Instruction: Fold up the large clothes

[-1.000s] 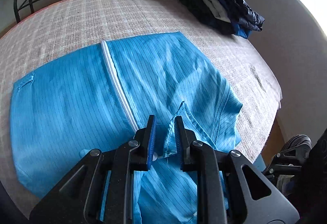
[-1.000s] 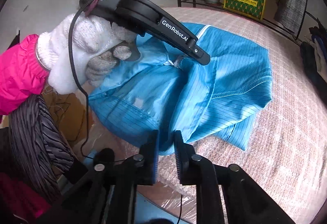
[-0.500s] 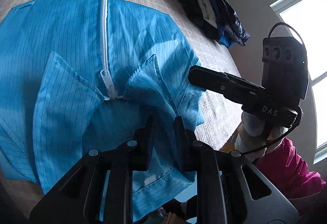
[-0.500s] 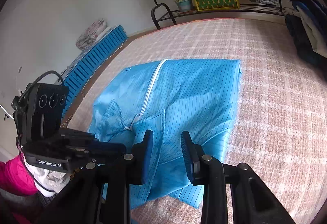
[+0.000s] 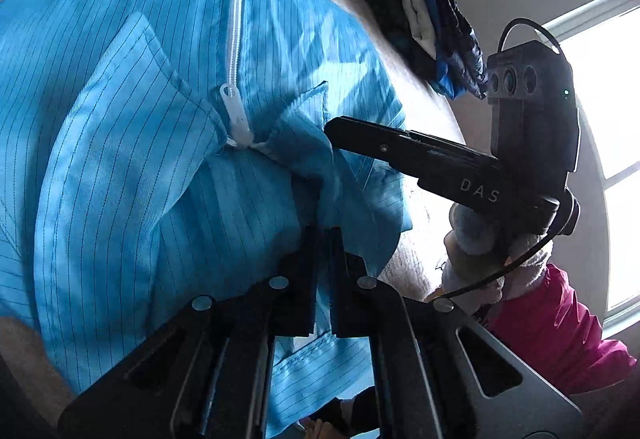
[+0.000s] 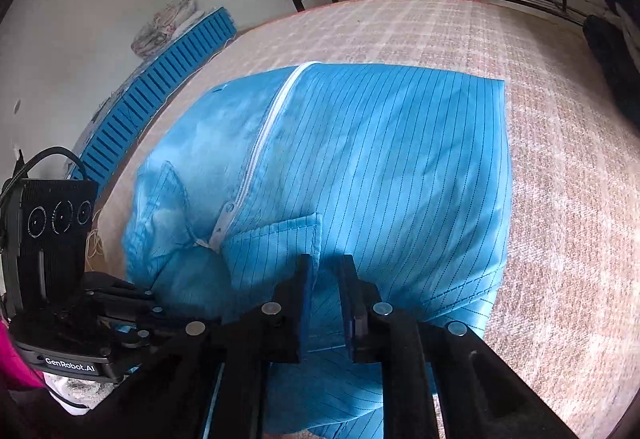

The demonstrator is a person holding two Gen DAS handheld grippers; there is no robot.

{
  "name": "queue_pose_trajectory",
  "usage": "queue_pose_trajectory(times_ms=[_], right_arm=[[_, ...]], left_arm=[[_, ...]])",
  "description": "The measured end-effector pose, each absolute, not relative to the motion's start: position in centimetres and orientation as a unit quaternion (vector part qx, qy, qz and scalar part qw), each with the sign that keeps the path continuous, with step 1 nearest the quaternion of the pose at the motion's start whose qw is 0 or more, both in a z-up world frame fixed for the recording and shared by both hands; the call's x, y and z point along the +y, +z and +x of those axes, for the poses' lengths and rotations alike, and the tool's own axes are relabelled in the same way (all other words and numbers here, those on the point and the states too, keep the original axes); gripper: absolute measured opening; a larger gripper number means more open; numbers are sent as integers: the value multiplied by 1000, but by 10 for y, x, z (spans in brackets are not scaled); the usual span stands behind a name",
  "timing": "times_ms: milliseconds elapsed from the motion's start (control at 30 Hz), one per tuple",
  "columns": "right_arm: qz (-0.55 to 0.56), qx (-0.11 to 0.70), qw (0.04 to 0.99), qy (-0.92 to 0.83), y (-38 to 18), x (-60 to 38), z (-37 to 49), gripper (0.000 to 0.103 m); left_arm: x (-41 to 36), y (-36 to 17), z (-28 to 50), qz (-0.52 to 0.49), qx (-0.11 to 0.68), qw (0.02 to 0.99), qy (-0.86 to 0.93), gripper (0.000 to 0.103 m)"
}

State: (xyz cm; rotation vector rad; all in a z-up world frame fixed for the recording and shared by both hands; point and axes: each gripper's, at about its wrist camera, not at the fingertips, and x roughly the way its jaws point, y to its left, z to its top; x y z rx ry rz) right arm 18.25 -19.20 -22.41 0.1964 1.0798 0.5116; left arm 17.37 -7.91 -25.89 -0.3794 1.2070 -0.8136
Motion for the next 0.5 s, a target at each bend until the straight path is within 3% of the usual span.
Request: queue_pose_trajectory(times_ms=[67, 133, 333, 500], right_arm=[[111, 500, 824, 244, -218, -200, 180, 17], [122, 490, 828, 243, -211, -210, 174, 26], [129, 471, 848, 208, -200, -233, 163, 26], [108, 482, 849, 184, -208, -234, 165, 25]], left_arm=[[-70, -245, 169, -173, 540, 732, -379, 2], [-53, -225, 164, -160, 519, 749, -379, 2], [20, -198, 187, -121, 471, 829, -277, 5], [65, -232, 228, -126, 487, 846, -177, 5]])
